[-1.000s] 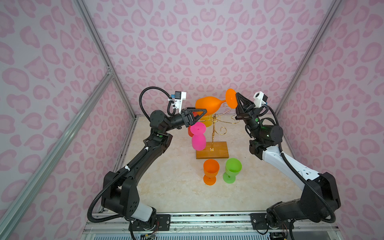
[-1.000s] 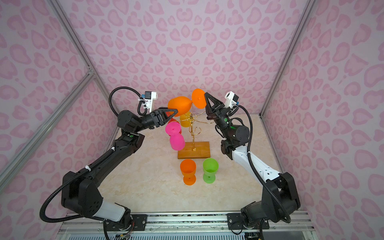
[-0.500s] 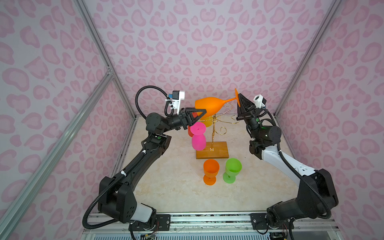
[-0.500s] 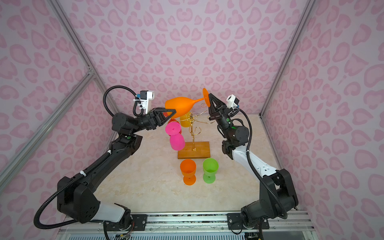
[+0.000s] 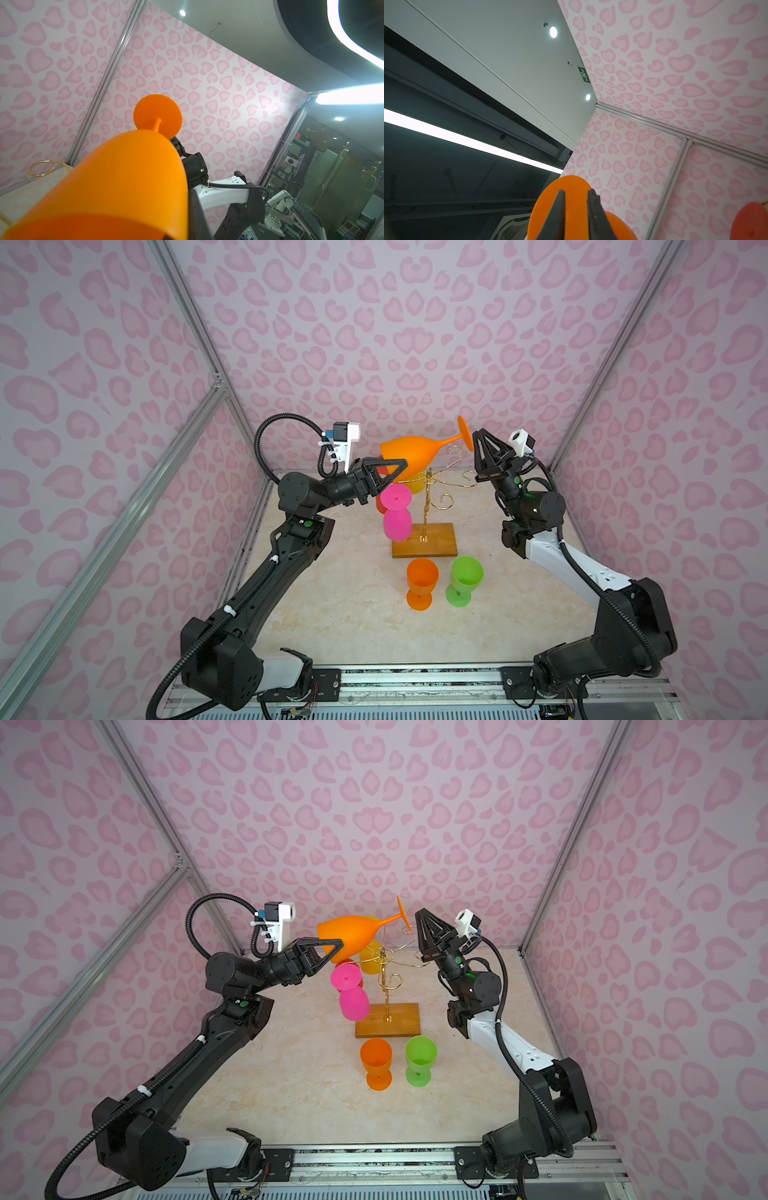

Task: Take the wine glass off the wine glass rack
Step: 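Open the right gripper and draw it back while the left holds the glass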

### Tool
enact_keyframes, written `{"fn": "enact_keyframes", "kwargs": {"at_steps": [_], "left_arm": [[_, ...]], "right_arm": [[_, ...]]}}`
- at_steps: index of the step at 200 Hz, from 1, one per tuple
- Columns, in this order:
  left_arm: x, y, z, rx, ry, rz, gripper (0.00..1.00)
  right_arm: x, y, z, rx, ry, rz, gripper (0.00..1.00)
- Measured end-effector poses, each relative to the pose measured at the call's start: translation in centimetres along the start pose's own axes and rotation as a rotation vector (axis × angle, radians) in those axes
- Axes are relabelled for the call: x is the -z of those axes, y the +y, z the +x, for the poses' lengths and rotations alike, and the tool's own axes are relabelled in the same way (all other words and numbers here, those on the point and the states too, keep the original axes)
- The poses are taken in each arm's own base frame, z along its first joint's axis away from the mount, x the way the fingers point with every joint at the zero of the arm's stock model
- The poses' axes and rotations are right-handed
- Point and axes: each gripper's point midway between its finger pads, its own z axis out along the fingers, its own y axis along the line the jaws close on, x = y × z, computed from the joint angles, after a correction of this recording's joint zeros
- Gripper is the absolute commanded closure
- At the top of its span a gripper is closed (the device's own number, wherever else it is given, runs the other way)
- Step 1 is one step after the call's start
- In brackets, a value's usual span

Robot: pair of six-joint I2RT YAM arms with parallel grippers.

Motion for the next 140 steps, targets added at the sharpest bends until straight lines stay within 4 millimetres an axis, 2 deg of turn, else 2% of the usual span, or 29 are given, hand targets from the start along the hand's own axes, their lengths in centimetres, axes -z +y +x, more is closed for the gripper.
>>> {"fn": "enact_keyframes", "kwargs": {"at_steps": [40, 86, 108, 140], "left_arm": [[1.5, -3.8, 0.0, -0.067, 0.024, -0.041, 0.98], [4.6, -6.9, 1.4, -0.138, 0.086, -0.207, 0.98], [6.3, -7.6, 2.7, -0.135, 0.112, -0.281, 0.97], [8.4, -7.0, 5.5, -0.067, 0.173, -0.379, 0.96]], "right_arm": [[1.4, 0.8, -1.6, 0.079, -0.029, 0.034, 0.77], [3.6, 1.7, -3.6, 0.234, -0.071, 0.152, 0.75], [4.4, 1.9, -3.9, 0.322, -0.075, 0.23, 0.74], [5.4, 1.8, -4.1, 0.445, -0.07, 0.356, 0.74]]}}
